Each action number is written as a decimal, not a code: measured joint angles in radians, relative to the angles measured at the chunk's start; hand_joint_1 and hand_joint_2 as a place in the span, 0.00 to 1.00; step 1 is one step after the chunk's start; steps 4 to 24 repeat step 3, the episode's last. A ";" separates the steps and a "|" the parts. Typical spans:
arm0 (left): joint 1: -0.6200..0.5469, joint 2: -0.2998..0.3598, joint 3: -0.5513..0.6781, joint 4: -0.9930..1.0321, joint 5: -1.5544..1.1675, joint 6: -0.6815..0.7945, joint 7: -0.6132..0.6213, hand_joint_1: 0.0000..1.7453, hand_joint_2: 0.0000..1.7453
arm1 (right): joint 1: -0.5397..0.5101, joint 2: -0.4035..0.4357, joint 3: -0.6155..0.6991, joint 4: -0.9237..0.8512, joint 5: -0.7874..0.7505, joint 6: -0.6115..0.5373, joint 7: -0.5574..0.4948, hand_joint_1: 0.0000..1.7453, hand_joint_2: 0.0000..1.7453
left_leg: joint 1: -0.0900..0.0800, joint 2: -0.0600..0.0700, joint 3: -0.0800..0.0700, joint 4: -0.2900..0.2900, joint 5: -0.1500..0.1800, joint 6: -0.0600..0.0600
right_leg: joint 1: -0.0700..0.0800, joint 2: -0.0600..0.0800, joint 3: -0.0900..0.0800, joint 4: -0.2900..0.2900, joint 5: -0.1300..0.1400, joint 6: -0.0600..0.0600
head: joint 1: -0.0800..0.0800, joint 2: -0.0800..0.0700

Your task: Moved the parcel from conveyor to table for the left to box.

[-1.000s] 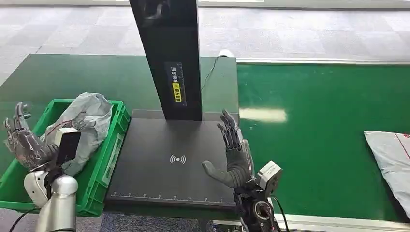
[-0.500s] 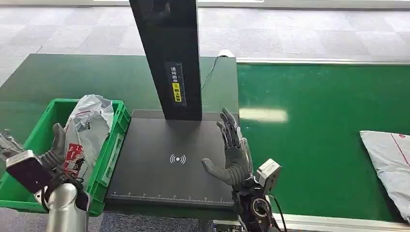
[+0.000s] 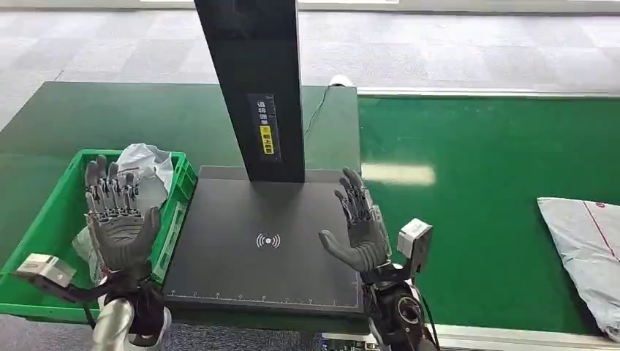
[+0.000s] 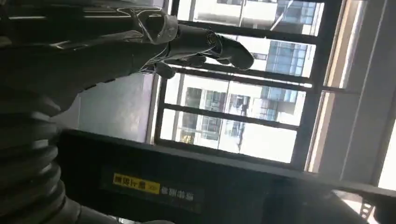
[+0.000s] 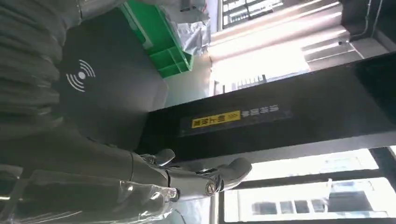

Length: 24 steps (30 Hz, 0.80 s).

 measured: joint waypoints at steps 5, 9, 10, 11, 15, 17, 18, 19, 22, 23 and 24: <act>0.009 -0.004 -0.017 0.001 -0.008 0.006 0.005 0.00 1.00 | 0.000 -0.001 -0.006 0.010 0.000 0.010 0.011 0.00 1.00 | 0.000 0.000 0.000 0.000 0.000 0.000 | 0.000 0.000 0.000 0.000 0.000 0.000 | 0.000 0.000; 0.009 -0.004 -0.017 0.001 -0.008 0.006 0.005 0.00 1.00 | 0.000 -0.001 -0.006 0.010 0.000 0.010 0.011 0.00 1.00 | 0.000 0.000 0.000 0.000 0.000 0.000 | 0.000 0.000 0.000 0.000 0.000 0.000 | 0.000 0.000; 0.009 -0.004 -0.017 0.001 -0.008 0.006 0.005 0.00 1.00 | 0.000 -0.001 -0.006 0.010 0.000 0.010 0.011 0.00 1.00 | 0.000 0.000 0.000 0.000 0.000 0.000 | 0.000 0.000 0.000 0.000 0.000 0.000 | 0.000 0.000; 0.009 -0.004 -0.017 0.001 -0.008 0.006 0.005 0.00 1.00 | 0.000 -0.001 -0.006 0.010 0.000 0.010 0.011 0.00 1.00 | 0.000 0.000 0.000 0.000 0.000 0.000 | 0.000 0.000 0.000 0.000 0.000 0.000 | 0.000 0.000; 0.009 -0.004 -0.017 0.001 -0.008 0.006 0.005 0.00 1.00 | 0.000 -0.001 -0.006 0.010 0.000 0.010 0.011 0.00 1.00 | 0.000 0.000 0.000 0.000 0.000 0.000 | 0.000 0.000 0.000 0.000 0.000 0.000 | 0.000 0.000; 0.009 -0.004 -0.017 0.001 -0.008 0.006 0.005 0.00 1.00 | 0.000 -0.001 -0.006 0.010 0.000 0.010 0.011 0.00 1.00 | 0.000 0.000 0.000 0.000 0.000 0.000 | 0.000 0.000 0.000 0.000 0.000 0.000 | 0.000 0.000; 0.009 -0.004 -0.017 0.001 -0.008 0.006 0.005 0.00 1.00 | 0.000 -0.001 -0.006 0.010 0.000 0.010 0.011 0.00 1.00 | 0.000 0.000 0.000 0.000 0.000 0.000 | 0.000 0.000 0.000 0.000 0.000 0.000 | 0.000 0.000; 0.009 -0.004 -0.017 0.001 -0.008 0.006 0.005 0.00 1.00 | 0.000 -0.001 -0.006 0.010 0.000 0.010 0.011 0.00 1.00 | 0.000 0.000 0.000 0.000 0.000 0.000 | 0.000 0.000 0.000 0.000 0.000 0.000 | 0.000 0.000; 0.009 -0.004 -0.017 0.001 -0.008 0.006 0.005 0.00 1.00 | 0.000 -0.001 -0.006 0.010 0.000 0.010 0.011 0.00 1.00 | 0.000 0.000 0.000 0.000 0.000 0.000 | 0.000 0.000 0.000 0.000 0.000 0.000 | 0.000 0.000; 0.009 -0.004 -0.017 0.001 -0.008 0.006 0.005 0.00 1.00 | 0.000 -0.001 -0.006 0.010 0.000 0.010 0.011 0.00 1.00 | 0.000 0.000 0.000 0.000 0.000 0.000 | 0.000 0.000 0.000 0.000 0.000 0.000 | 0.000 0.000; 0.009 -0.004 -0.017 0.001 -0.008 0.006 0.005 0.00 1.00 | 0.000 -0.001 -0.006 0.010 0.000 0.010 0.011 0.00 1.00 | 0.000 0.000 0.000 0.000 0.000 0.000 | 0.000 0.000 0.000 0.000 0.000 0.000 | 0.000 0.000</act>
